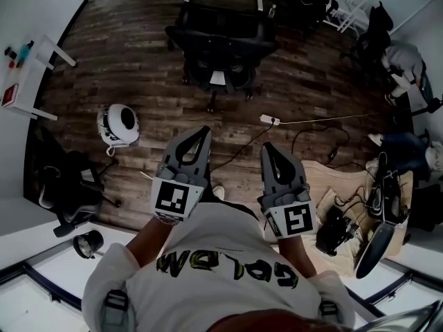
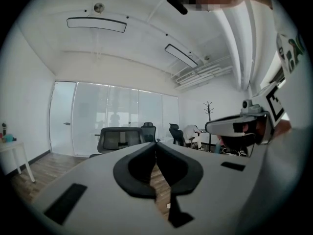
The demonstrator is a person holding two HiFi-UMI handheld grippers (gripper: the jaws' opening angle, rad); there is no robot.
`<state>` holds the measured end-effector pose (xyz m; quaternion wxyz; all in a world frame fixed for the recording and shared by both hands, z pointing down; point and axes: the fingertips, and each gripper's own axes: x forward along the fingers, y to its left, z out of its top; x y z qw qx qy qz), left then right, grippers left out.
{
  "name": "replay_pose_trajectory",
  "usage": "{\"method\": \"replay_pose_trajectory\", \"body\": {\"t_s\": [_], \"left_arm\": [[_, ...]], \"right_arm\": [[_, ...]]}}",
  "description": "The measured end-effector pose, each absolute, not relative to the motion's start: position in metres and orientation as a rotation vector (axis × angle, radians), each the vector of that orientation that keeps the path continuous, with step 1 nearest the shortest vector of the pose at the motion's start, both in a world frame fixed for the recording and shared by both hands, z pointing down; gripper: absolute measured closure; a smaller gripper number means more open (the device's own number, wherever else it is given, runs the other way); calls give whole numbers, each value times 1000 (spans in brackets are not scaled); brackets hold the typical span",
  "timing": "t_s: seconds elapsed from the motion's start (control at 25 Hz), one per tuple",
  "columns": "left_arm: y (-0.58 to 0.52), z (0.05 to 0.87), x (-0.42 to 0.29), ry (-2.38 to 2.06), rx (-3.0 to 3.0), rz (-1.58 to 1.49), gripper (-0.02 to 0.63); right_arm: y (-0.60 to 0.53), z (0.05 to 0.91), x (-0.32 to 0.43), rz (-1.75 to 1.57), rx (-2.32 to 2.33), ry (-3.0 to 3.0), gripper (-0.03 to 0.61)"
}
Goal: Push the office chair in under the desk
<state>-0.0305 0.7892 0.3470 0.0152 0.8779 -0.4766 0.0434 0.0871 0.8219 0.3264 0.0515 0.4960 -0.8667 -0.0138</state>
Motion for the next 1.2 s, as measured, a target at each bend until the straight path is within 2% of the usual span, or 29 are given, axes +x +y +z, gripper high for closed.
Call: {"method": "replay_pose_trajectory", "body": {"t_s": [1.04, 1.2], "left_arm": [[557, 342, -97, -1445, 2809, 179, 600], [531, 345, -107, -1425, 2810, 172, 584]], "right_arm": [[591, 318, 19, -102, 1542, -2590, 566], [563, 320, 15, -106, 1573, -2560, 565]]}}
